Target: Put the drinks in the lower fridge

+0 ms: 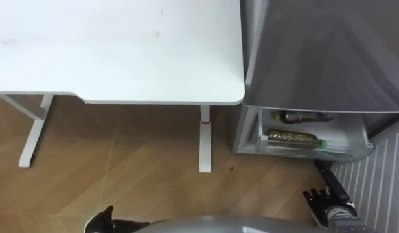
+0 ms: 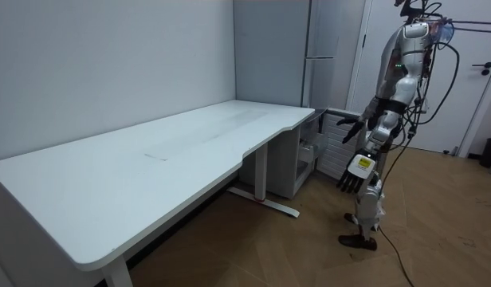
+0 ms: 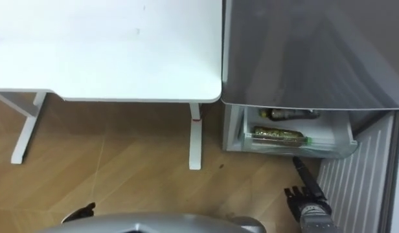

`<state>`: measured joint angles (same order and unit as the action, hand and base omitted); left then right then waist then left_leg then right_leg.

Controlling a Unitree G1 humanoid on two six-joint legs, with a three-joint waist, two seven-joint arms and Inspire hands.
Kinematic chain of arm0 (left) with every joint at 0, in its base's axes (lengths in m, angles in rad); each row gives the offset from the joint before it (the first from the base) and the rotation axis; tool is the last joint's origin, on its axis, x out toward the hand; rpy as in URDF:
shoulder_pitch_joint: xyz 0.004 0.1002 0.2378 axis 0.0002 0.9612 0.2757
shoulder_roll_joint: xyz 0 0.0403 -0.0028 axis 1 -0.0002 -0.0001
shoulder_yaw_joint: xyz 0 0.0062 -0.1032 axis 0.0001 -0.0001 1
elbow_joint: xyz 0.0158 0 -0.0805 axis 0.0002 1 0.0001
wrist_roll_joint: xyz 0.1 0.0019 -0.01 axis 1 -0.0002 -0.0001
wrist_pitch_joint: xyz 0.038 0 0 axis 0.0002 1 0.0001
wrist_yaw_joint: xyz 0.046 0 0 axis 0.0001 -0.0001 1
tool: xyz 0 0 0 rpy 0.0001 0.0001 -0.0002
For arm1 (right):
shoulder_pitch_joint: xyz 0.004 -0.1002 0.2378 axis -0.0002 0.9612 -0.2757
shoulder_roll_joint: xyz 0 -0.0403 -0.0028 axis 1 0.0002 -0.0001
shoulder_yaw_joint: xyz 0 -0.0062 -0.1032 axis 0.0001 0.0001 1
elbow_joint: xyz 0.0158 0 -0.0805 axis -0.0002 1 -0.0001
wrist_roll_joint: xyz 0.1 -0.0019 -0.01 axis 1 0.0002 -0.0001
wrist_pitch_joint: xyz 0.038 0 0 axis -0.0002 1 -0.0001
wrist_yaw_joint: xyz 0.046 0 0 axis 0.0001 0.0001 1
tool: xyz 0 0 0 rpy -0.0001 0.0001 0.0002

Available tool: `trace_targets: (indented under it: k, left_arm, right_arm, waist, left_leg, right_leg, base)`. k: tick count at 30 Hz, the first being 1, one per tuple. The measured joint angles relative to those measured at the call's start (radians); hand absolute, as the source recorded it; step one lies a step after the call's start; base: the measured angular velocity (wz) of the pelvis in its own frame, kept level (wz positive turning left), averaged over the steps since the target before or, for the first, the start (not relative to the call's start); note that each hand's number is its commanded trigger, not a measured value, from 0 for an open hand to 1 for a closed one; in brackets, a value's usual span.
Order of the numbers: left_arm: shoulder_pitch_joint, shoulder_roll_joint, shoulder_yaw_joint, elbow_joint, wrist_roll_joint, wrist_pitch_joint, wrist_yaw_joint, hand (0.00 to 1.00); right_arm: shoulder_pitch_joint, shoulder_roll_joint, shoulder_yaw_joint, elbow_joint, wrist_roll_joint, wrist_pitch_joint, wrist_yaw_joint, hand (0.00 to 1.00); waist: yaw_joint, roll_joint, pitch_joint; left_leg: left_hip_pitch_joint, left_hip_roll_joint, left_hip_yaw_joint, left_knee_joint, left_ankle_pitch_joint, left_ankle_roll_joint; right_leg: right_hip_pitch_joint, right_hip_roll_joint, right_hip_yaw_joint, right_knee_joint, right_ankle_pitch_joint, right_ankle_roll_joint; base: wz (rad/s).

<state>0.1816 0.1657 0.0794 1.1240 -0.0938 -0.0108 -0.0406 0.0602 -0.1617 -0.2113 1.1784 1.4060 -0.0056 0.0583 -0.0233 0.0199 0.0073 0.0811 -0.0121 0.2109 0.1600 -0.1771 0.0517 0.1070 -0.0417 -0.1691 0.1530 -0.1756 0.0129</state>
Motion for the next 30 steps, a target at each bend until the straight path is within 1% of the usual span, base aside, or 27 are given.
trace_targets:
  k: [2,5,8,10,11,12,15,19,23,28,30]
  left_arm:
    - [0.007,-0.001,0.0,0.0,0.0,-0.004,0.011,0.0]
    - [0.016,-0.002,0.0,0.001,0.011,-0.004,0.013,0.0]
    - [0.021,-0.003,0.0,0.001,0.021,-0.003,0.014,0.0]
    - [0.022,-0.003,0.0,0.001,0.045,-0.002,0.015,0.0]
    - [0.022,-0.003,0.0,0.001,0.067,0.0,0.015,0.0]
    - [0.022,-0.003,0.0,0.002,0.088,0.003,0.014,0.0]
    - [0.028,-0.007,-0.001,0.002,0.108,0.005,0.011,0.0]
    - [0.031,-0.007,0.001,0.002,0.107,0.008,0.013,0.0]
    - [0.031,-0.007,0.002,0.002,0.108,0.024,0.014,0.0]
    - [0.027,-0.007,0.001,0.002,0.108,0.027,0.007,0.0]
    - [0.026,-0.007,0.0,0.002,0.107,0.027,0.004,0.0]
  right_arm:
    - [0.001,0.005,-0.01,0.0,0.006,-0.007,0.0,0.0]
    - [0.008,0.016,-0.029,0.0,0.009,-0.017,0.011,0.0]
    - [0.009,0.02,-0.029,0.0,0.009,-0.016,0.011,0.0]
    - [0.009,0.023,-0.03,0.0,0.011,-0.015,0.012,0.0]
    - [0.01,0.029,-0.041,0.001,0.012,-0.015,0.02,0.0]
    - [0.01,0.036,-0.056,0.0,0.015,-0.015,0.028,0.0]
    - [0.009,0.039,-0.067,0.0,0.024,-0.016,0.044,0.0]
    - [0.009,0.039,-0.067,0.0,0.036,-0.015,0.054,0.0]
    - [0.009,0.038,-0.077,0.0,0.044,-0.014,0.054,0.0]
    - [0.004,0.037,-0.097,0.001,0.058,-0.015,0.056,0.0]
    - [-0.01,0.035,-0.106,0.001,0.058,-0.015,0.061,0.0]
  waist:
    - [-0.001,-0.002,-0.0003]
    - [-0.005,-0.004,-0.0032]
    - [-0.006,0.003,-0.0077]
    - [-0.007,0.006,-0.0086]
    - [-0.01,0.008,-0.0087]
    - [-0.012,0.008,-0.007]
    - [-0.025,0.012,-0.003]
    - [-0.027,0.013,-0.0047]
    - [-0.027,0.012,-0.0053]
    - [-0.026,0.024,-0.0094]
    - [-0.026,0.033,-0.0113]
  left_leg:
    - [0.0,0.0,0.0,0.001,-0.001,0.0]
    - [0.0,0.0,-0.002,0.005,-0.003,0.001]
    - [0.0,-0.001,-0.006,0.008,-0.005,0.001]
    - [0.0,0.0,-0.007,0.01,-0.006,0.0]
    - [0.0,0.0,-0.009,0.012,-0.008,0.0]
    - [-0.001,0.0,-0.01,0.017,-0.011,0.0]
    - [-0.007,0.001,-0.022,0.03,-0.022,0.001]
    - [-0.007,0.0,-0.024,0.04,-0.023,0.003]
    - [-0.007,0.0,-0.024,0.042,-0.023,0.003]
    - [-0.032,0.0,-0.029,0.046,-0.024,0.004]
    - [-0.063,0.002,-0.029,0.063,-0.024,0.004]
  right_leg:
    - [0.001,0.0,0.001,0.0,0.0,0.0]
    - [0.008,0.0,-0.001,0.0,0.001,0.0]
    - [0.015,0.0,-0.002,0.0,0.001,0.0]
    - [0.018,0.001,-0.003,0.001,0.001,0.0]
    - [0.021,0.001,-0.005,0.001,0.001,0.0]
    - [0.023,0.002,-0.006,0.001,0.001,0.0]
    - [0.029,0.002,-0.012,-0.001,0.0,0.002]
    - [0.026,0.0,-0.013,-0.001,-0.003,0.004]
    - [0.026,-0.001,-0.012,-0.001,-0.003,0.004]
    - [0.003,-0.001,-0.021,0.001,-0.003,0.003]
    - [-0.027,-0.004,-0.028,0.016,-0.003,0.002]
  base:
    - [0.0]
    - [0.03]
    - [0.02]
    - [0.02]
    - [0.04]
    - [0.0]
    - [0.06]
    - [0.04]
    - [0.0]
    - [0.03]
    - [0.0]
